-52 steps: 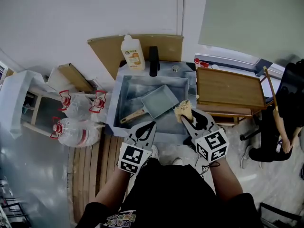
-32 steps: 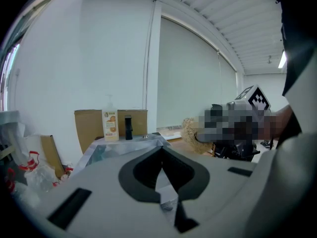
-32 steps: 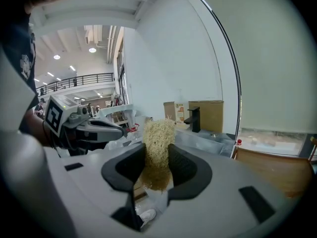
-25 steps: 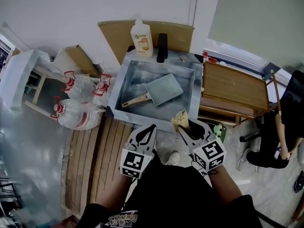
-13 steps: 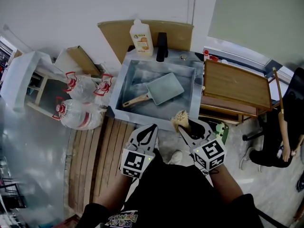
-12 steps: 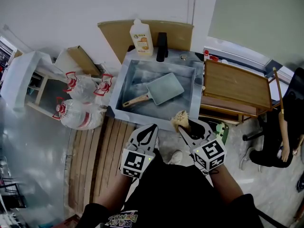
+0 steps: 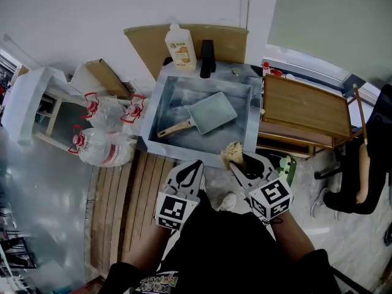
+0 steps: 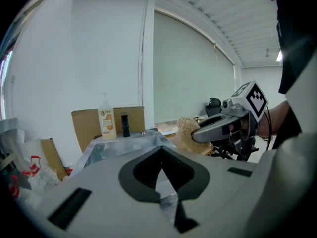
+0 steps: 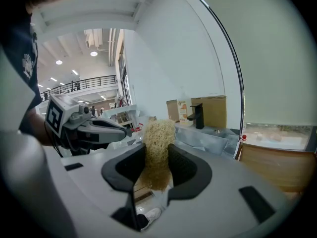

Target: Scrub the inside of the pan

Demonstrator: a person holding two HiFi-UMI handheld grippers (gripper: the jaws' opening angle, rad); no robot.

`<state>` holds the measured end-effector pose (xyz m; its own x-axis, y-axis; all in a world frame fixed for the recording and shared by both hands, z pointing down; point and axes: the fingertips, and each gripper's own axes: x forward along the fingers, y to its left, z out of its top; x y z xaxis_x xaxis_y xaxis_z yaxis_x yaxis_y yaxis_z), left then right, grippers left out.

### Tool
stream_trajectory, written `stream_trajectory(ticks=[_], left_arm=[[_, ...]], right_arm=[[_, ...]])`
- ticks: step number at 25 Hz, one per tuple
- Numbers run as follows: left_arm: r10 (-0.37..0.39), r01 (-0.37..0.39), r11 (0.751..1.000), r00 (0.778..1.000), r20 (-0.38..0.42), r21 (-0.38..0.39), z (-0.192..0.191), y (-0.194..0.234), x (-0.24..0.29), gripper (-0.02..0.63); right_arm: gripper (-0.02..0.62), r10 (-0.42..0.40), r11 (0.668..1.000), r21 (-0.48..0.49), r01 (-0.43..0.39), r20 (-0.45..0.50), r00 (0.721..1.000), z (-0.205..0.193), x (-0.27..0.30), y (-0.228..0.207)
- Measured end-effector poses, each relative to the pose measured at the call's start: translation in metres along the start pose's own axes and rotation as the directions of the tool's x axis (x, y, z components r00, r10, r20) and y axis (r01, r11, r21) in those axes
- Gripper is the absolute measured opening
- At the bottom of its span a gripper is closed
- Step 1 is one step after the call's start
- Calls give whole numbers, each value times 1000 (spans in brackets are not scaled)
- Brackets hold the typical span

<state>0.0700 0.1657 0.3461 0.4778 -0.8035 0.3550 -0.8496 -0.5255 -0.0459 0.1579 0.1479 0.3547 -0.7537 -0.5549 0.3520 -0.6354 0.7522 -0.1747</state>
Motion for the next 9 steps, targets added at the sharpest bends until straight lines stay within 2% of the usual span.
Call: stream_trajectory(ticks=[9], left_arm=[[-8,8,1000,1000,-9,5,-3,-6,4,9]], right_arm=[[144,0,1000,11,0,2,1000,-4,-3,-2]])
